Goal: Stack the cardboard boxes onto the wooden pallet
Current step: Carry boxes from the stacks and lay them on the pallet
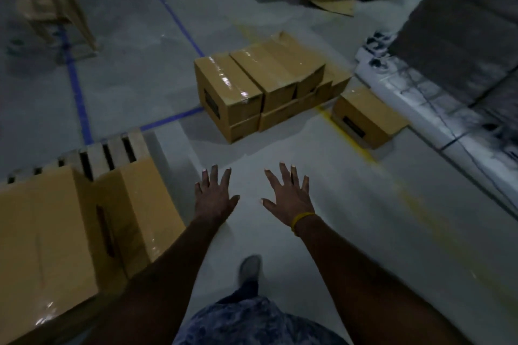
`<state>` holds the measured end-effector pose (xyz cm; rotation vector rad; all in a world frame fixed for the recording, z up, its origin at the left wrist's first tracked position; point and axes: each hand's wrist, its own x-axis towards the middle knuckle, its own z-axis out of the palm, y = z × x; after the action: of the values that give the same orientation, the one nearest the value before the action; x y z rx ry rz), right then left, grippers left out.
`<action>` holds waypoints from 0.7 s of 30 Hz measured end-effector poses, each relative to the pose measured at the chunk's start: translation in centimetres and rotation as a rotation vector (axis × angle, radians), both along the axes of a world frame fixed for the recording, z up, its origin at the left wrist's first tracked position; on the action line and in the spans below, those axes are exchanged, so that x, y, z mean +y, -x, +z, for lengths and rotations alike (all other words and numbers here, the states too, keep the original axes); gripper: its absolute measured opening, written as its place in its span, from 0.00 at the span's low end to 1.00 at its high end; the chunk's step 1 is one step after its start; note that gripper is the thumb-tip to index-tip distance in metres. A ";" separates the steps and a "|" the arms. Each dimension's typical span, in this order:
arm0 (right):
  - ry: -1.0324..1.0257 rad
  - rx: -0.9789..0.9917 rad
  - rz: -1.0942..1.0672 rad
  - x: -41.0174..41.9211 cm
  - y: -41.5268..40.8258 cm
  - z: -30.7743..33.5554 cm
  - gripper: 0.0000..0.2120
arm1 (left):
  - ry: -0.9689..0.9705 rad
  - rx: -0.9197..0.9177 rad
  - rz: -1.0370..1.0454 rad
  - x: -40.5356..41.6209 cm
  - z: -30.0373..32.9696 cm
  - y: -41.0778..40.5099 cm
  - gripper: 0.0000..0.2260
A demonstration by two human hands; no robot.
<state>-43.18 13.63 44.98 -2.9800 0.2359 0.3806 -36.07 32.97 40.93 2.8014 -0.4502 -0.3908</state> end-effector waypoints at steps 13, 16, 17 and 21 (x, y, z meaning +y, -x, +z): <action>0.069 -0.028 -0.369 -21.7 -5.4 3.2 0.38 | 0.055 -0.007 -0.285 -24.3 1.5 -10.8 0.36; 0.055 -0.028 -0.416 -25.8 -6.1 3.0 0.38 | 0.041 -0.010 -0.331 -29.3 1.3 -11.7 0.36; 0.046 -0.025 -0.429 -27.3 -6.4 2.9 0.38 | 0.035 -0.007 -0.337 -30.8 1.1 -12.1 0.36; 0.004 -0.016 -0.463 -33.8 -7.5 1.9 0.38 | 0.050 0.017 -0.333 -37.4 0.5 -13.8 0.36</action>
<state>-35.67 -20.18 46.93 -2.8066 0.8990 0.2970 -22.24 -4.45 41.47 2.6722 -0.9145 -0.4642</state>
